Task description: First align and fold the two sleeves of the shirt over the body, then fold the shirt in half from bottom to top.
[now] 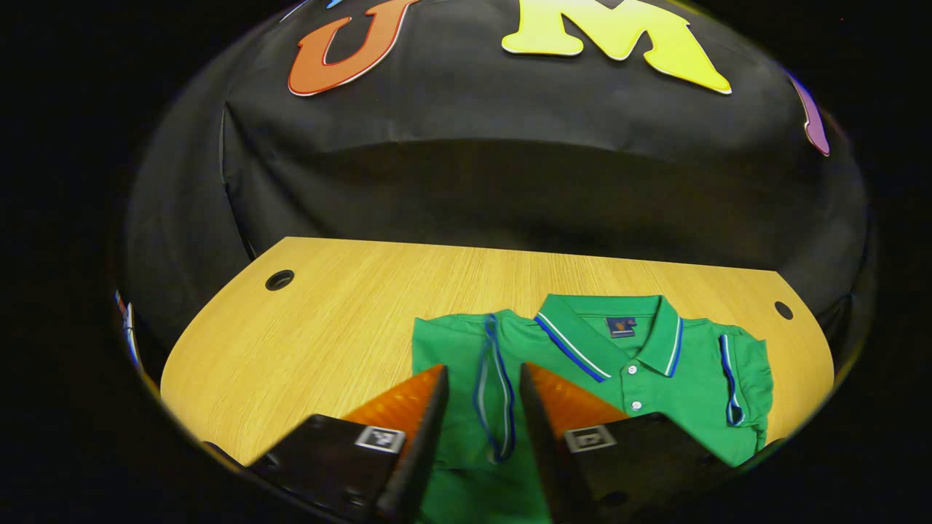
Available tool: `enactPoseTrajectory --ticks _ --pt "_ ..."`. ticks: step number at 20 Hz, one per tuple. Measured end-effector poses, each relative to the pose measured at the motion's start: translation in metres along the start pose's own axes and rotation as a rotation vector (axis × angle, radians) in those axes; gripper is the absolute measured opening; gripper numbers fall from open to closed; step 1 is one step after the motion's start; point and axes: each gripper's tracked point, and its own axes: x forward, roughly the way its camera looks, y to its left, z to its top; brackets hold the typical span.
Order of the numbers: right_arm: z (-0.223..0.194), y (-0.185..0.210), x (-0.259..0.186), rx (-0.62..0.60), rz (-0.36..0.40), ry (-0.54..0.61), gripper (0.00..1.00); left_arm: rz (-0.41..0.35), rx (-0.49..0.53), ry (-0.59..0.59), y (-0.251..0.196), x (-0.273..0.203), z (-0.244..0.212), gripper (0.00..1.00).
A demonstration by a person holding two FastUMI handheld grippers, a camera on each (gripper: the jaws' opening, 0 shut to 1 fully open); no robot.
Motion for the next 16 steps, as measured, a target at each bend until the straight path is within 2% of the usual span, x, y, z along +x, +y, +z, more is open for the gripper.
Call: enactPoseTrajectory --ticks 1,2,3,9,13,16 --pt "0.003 0.001 -0.002 -0.006 -0.003 -0.003 0.96 0.022 0.009 -0.010 0.004 -0.001 0.001 0.99" --pt "0.004 0.003 -0.004 -0.011 -0.007 -0.006 1.00 0.032 0.016 -0.018 0.005 -0.005 0.001 0.93" --pt "0.007 0.004 -0.007 -0.013 -0.011 -0.009 0.96 0.036 0.022 -0.027 0.005 -0.011 0.002 0.95" --pt "0.015 0.019 -0.027 -0.018 -0.049 -0.002 0.96 -0.033 0.022 -0.085 0.002 -0.068 -0.003 0.94" --pt "0.011 0.031 -0.048 -0.055 -0.090 0.009 0.96 -0.073 0.016 -0.127 0.013 -0.118 -0.024 0.94" --pt "-0.001 0.036 -0.062 -0.058 -0.136 0.030 0.96 -0.077 0.021 -0.167 0.030 -0.158 -0.044 0.94"
